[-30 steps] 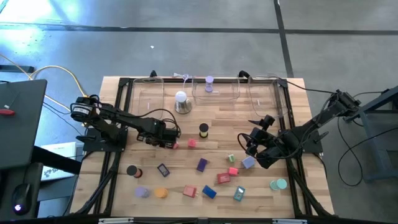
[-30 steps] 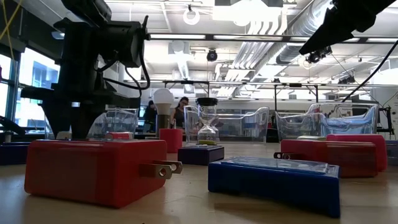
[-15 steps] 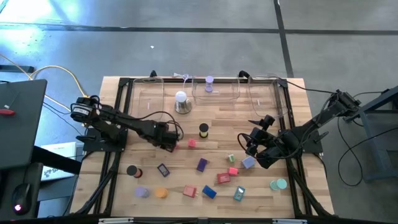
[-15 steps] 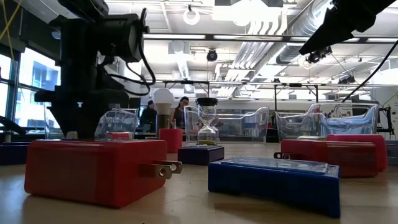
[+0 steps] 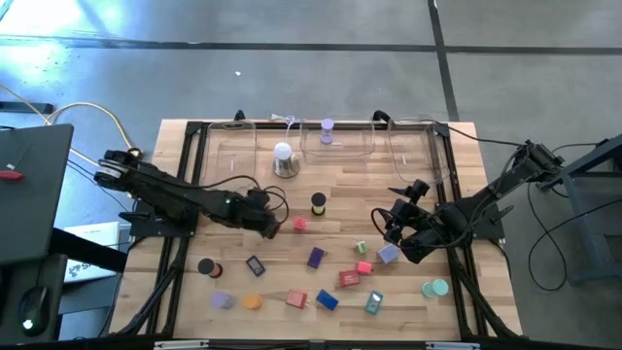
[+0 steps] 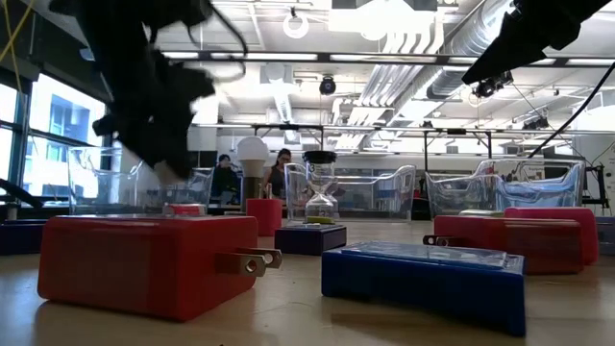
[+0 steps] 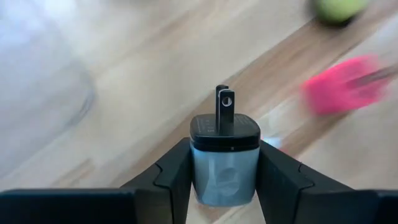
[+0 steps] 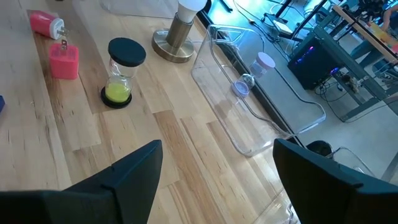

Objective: Pick & Place Office items
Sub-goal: Put the white charger adapter into the left transparent bin

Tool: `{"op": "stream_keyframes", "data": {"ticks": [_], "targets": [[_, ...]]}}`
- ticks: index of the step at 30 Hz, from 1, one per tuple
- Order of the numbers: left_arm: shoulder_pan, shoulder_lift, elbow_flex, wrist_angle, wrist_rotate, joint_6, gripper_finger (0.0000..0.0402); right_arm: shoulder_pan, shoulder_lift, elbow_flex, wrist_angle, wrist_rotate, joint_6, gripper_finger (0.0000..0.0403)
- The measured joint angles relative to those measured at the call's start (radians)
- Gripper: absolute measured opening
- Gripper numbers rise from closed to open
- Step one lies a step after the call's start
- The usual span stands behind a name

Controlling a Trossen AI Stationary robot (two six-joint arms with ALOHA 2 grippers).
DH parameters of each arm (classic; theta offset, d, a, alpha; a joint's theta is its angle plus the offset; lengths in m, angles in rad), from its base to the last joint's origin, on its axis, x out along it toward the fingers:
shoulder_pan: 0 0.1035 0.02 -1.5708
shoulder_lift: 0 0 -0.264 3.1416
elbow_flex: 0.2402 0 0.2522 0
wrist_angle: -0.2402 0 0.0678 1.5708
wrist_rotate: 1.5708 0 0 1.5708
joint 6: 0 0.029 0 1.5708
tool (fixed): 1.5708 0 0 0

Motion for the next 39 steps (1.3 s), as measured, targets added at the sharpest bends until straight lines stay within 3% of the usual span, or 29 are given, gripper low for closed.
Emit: {"op": "stream_keyframes", "data": {"ticks": [7, 15, 26, 39], "targets": [[-0.028, -0.107, 0.001, 0.204, -0.101, 0.213, 0.0134, 0.000, 0.000, 0.000, 0.004, 0.000, 0.000, 0.0295], [0.029, -0.183, 0.002, 0.344, -0.126, 0.455, 0.0134, 0.000, 0.000, 0.000, 0.004, 0.000, 0.000, 0.0295], [0.104, -0.371, 0.002, 0.305, -0.100, 0.580, 0.0134, 0.000, 0.000, 0.000, 0.004, 0.000, 0.000, 0.0295], [0.289, -0.477, 0.002, 0.048, -0.093, 0.606, 0.0134, 0.000, 0.000, 0.000, 0.026, 0.000, 0.001, 0.0295]]}}
